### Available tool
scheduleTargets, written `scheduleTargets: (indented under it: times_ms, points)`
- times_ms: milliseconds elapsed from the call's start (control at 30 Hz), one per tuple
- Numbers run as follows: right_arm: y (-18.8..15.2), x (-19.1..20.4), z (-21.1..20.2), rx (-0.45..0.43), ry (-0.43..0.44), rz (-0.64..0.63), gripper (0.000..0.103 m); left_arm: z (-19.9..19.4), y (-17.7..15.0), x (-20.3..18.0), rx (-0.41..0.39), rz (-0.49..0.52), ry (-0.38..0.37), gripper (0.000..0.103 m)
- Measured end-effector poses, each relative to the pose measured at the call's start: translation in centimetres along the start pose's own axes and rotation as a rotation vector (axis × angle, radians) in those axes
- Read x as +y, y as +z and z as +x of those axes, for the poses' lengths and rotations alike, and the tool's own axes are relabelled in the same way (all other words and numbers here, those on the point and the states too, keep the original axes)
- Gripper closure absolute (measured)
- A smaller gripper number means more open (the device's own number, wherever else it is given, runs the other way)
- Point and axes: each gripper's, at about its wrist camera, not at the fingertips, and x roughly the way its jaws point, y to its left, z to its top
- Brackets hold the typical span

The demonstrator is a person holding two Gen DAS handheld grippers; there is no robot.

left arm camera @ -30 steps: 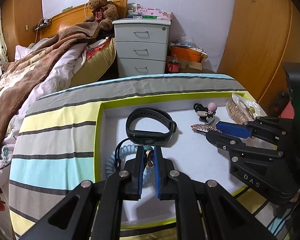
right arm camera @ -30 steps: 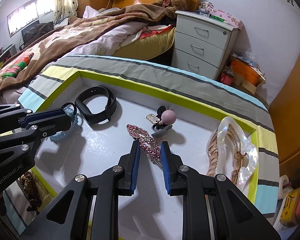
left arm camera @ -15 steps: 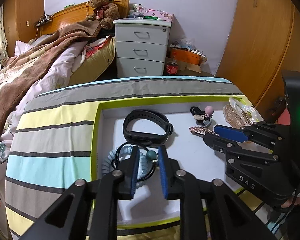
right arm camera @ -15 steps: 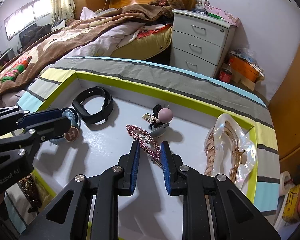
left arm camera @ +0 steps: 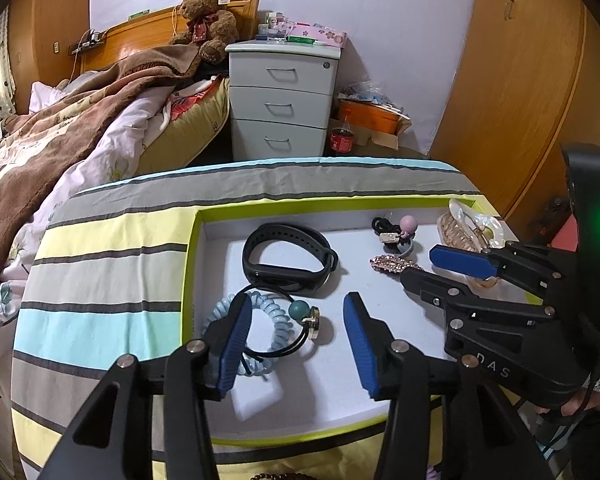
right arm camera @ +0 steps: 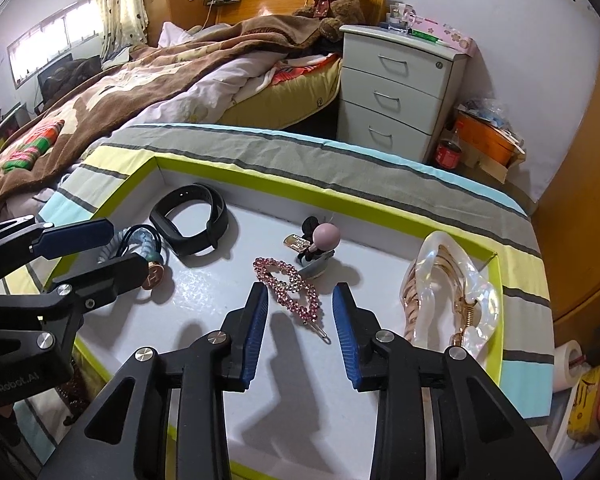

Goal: Organize jewelry
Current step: 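Open the left tool to drop the black hair tie while the right tool releases the rhinestone clip, then withdraw both tools from the box toward the purple tie and bead bracelet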

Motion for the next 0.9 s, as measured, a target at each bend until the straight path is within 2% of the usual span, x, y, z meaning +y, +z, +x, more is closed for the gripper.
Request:
scheduleTargets:
  times_ms: [433, 900]
  points:
    - [-0.4, 0.2, -2.5, -0.041, 0.004, 0.023, 0.067, -2.6, -0.5, -0.5, -0.039, 0.003, 0.008, 0.039]
    - [-2.9, 1.2, -7.4, -0.114, 0.031, 0.066, 0.065, -8.3, -2.8, -0.3, -0.109, -0.032, 0.007, 0.029]
